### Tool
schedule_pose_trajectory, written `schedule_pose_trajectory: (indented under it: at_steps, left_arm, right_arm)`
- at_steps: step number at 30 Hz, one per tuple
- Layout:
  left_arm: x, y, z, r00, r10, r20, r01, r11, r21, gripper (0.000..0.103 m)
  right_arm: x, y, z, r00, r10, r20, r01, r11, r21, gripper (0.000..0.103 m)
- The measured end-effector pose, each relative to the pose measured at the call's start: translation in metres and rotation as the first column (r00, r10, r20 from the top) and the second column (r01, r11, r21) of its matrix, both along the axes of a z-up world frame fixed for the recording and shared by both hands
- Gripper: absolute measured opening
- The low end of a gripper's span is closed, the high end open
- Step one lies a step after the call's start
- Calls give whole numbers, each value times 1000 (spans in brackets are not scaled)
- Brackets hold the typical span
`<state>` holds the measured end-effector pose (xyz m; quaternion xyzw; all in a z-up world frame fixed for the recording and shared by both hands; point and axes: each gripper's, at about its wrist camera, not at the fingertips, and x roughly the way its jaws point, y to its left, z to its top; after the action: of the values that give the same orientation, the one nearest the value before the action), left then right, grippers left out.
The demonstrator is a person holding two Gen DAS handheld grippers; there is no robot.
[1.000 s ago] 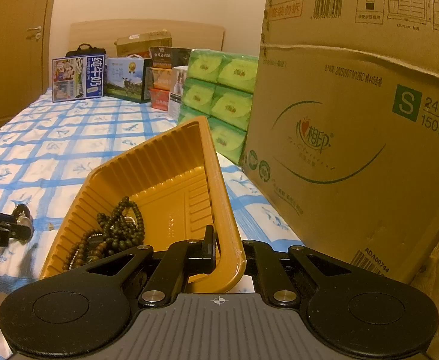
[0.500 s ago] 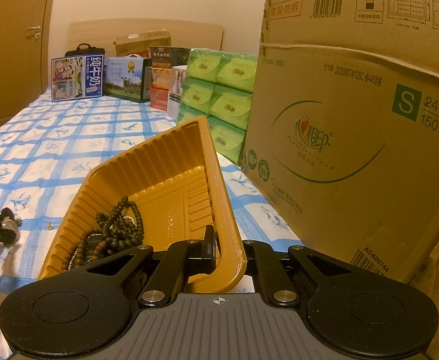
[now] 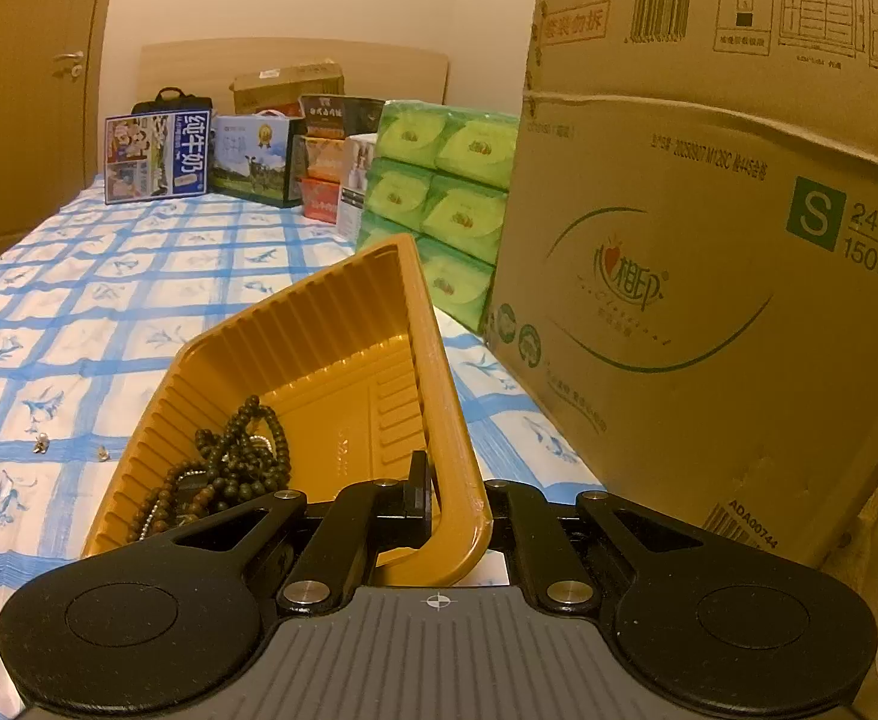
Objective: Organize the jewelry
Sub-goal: 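Move the left tool to the black bangle and grasp it, then lift the black bangle with the left tool over the orange tray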
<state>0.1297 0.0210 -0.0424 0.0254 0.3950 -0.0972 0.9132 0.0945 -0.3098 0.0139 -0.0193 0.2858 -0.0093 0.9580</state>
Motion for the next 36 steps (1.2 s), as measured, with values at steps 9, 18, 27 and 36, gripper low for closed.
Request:
schedule_pose_trajectory:
  at_steps: [9, 18, 27, 36]
  left_arm:
    - [-3, -3, 5, 1000, -10, 7, 10, 1000, -9, 16]
    - [-4, -25, 20, 997, -76, 23, 77, 996, -32, 16]
    - [-7, -73, 40, 974, -217, 60, 221, 971, -85, 16]
    - [-10, -126, 52, 932, -351, 85, 359, 926, -112, 16]
  right_arm:
    - [0, 1, 2, 1000, 2, 1, -2, 1000, -2, 6]
    - [0, 2, 2, 1000, 1, 1, -1, 1000, -1, 6]
    - [0, 1, 2, 1000, 1, 0, -1, 1000, -1, 6]
    - [0, 3, 3, 1000, 0, 1, 0, 1000, 0, 6]
